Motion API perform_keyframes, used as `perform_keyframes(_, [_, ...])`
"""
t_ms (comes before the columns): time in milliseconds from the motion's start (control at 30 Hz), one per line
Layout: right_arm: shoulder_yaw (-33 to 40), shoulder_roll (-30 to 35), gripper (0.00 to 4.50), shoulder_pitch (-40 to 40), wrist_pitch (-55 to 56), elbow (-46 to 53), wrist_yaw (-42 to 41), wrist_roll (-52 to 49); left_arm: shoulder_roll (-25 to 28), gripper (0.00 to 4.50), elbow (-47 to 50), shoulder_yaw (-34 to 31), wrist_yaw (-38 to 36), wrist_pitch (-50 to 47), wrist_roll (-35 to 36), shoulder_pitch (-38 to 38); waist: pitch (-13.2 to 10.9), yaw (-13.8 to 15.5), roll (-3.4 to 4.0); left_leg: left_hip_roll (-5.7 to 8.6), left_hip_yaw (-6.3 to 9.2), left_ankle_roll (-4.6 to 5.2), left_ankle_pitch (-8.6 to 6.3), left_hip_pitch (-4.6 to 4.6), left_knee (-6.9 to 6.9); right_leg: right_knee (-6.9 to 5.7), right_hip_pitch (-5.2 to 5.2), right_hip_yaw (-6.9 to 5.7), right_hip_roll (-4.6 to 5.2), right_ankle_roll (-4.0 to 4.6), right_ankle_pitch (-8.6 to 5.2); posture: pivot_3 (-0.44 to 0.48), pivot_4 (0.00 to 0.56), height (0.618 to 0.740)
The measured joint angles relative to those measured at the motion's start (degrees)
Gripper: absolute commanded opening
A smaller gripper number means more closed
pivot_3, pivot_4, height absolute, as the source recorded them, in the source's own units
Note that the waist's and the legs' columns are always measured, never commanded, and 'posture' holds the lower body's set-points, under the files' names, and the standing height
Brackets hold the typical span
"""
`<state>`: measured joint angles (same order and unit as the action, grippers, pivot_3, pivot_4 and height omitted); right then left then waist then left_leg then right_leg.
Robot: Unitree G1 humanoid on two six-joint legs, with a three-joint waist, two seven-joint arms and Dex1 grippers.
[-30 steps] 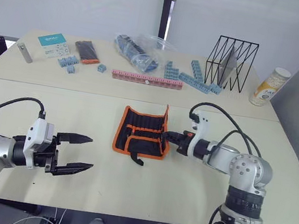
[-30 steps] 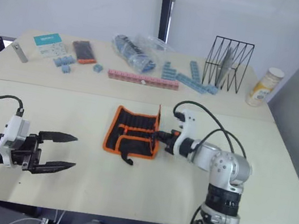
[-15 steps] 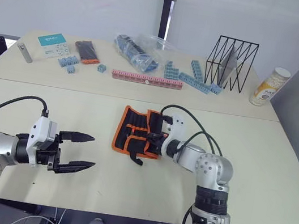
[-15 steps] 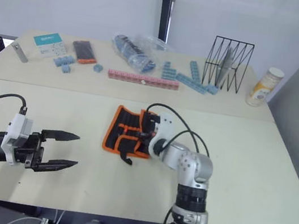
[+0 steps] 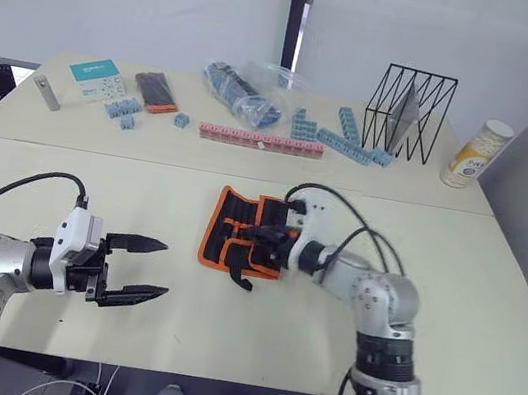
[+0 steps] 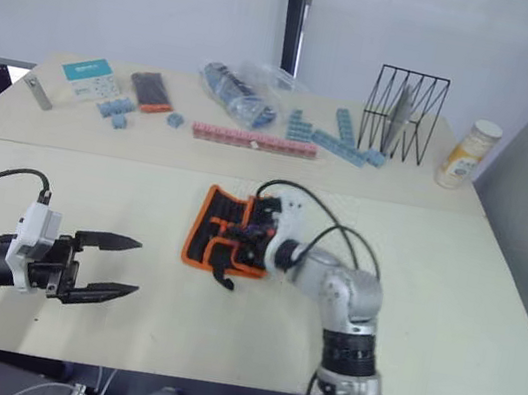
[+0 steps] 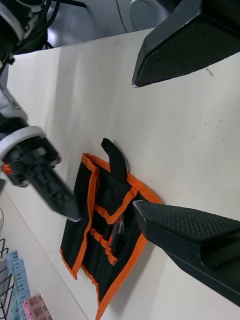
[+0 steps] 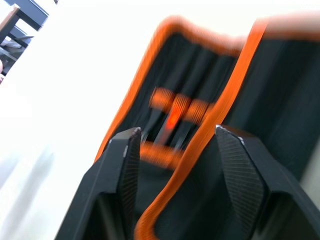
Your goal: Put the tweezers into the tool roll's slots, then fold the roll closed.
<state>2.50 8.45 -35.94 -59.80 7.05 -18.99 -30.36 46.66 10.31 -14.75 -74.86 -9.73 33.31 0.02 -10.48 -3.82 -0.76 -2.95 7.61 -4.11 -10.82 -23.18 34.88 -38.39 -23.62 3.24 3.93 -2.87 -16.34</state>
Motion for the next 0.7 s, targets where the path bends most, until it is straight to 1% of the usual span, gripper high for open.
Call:
perform_keyframes(100, [-1.5, 3.7, 2.54, 0.4, 6.7, -1.9, -7.0, 1.0, -0.9, 3.84, -0.2, 0.0, 0.5, -0.1, 0.1, -0.3, 0.0, -0.2, 0.0, -0.01, 0.0, 0.0, 0.0, 0.0, -0.07, -0.01, -0.07, 0.03, -0.03, 0.01, 0.0, 0.0, 0.15, 0.702])
perform_keyframes(167, [-3.0, 4.2, 2.02, 1.0, 12.0, -5.4, -11.4, 1.9, -2.1, 3.84, -0.4, 0.4, 1.8, -1.8, 0.7, -1.5, 0.0, -0.4, 0.0, -0.03, -0.03, 0.0, 0.0, 0.0, -0.06, -0.06, -0.1, 0.1, -0.08, 0.04, 0.03, 0.0, 0.15, 0.702])
perform_keyframes(200, [-4.5, 4.4, 1.68, 1.1, 14.8, -7.8, -13.3, 3.3, -2.5, 3.84, -0.4, 0.4, 2.7, -3.0, 1.0, -2.2, 0.0, -0.4, 0.0, -0.03, -0.06, 0.0, 0.0, -0.01, -0.05, -0.12, -0.16, 0.14, -0.09, 0.04, 0.03, 0.0, 0.15, 0.702])
perform_keyframes(233, [-5.6, 4.4, 1.39, 1.2, 16.8, -9.6, -14.2, 4.4, -2.7, 3.84, -0.4, 0.4, 3.5, -3.7, 1.4, -2.4, 0.0, -0.4, 0.0, -0.03, -0.12, 0.01, 0.0, -0.03, -0.03, -0.18, -0.23, 0.19, -0.08, 0.06, 0.04, 0.0, 0.15, 0.702])
perform_keyframes(267, [-6.7, 4.5, 0.99, 1.2, 19.1, -11.8, -15.2, 5.6, -3.1, 3.84, -0.5, 0.4, 4.6, -5.0, 1.8, -2.7, 0.0, -0.4, 0.0, -0.02, -0.16, 0.01, 0.0, -0.03, -0.01, -0.22, -0.26, 0.24, -0.08, 0.09, 0.06, 0.0, 0.15, 0.702])
perform_keyframes(367, [-8.9, 4.7, 0.03, 1.2, 25.3, -18.7, -17.2, 9.5, -4.9, 3.84, -1.1, 0.5, 9.4, -9.6, 2.7, -3.9, 0.0, -0.2, -0.01, -0.01, -0.18, 0.0, 0.0, -0.08, 0.08, -0.28, -0.31, 0.26, -0.08, 0.09, 0.09, 0.0, 0.15, 0.702])
perform_keyframes(433, [-9.9, 4.7, 0.03, 1.2, 29.6, -22.2, -18.0, 11.9, -6.6, 3.84, -1.1, 0.7, 14.8, -14.2, 2.8, -4.7, 0.0, -0.2, -0.02, 0.01, -0.21, 0.0, 0.01, -0.06, 0.12, -0.36, -0.32, 0.32, -0.08, 0.06, 0.1, 0.0, 0.15, 0.702])
perform_keyframes(567, [-10.7, 4.6, 0.03, 1.2, 32.9, -23.4, -18.7, 14.0, -9.4, 3.84, -1.1, 2.4, 23.2, -23.1, 3.6, -6.7, 0.0, -0.2, -0.06, 0.0, -0.21, -0.02, 0.02, 0.01, 0.2, -0.53, -0.3, 0.35, -0.12, 0.04, 0.08, 0.0, 0.15, 0.702])
perform_keyframes(600, [-10.8, 4.5, 0.03, 1.4, 33.3, -23.4, -18.7, 14.5, -11.0, 3.84, -1.0, 2.4, 26.2, -26.9, 5.1, -7.6, 0.0, -0.2, -0.06, 0.0, -0.2, -0.02, 0.04, 0.04, 0.22, -0.56, -0.29, 0.38, -0.12, -0.01, 0.06, 0.0, 0.15, 0.702])
perform_keyframes(633, [-10.8, 4.5, 0.03, 1.5, 33.5, -23.4, -18.6, 14.5, -12.0, 3.84, -1.0, 2.6, 27.6, -28.4, 5.6, -8.2, 0.0, -0.2, -0.06, 0.01, -0.2, -0.03, 0.05, 0.04, 0.25, -0.59, -0.28, 0.38, -0.12, -0.01, 0.07, 0.0, 0.15, 0.702])
perform_keyframes(700, [-10.7, 4.2, 0.03, 1.6, 33.6, -23.4, -18.5, 15.0, -15.6, 3.84, -0.9, 3.9, 33.1, -32.1, 5.9, -9.9, 0.0, -0.1, -0.08, 0.0, -0.2, -0.05, 0.07, 0.07, 0.33, -0.61, -0.23, 0.39, -0.14, -0.05, 0.08, 0.0, 0.15, 0.702])
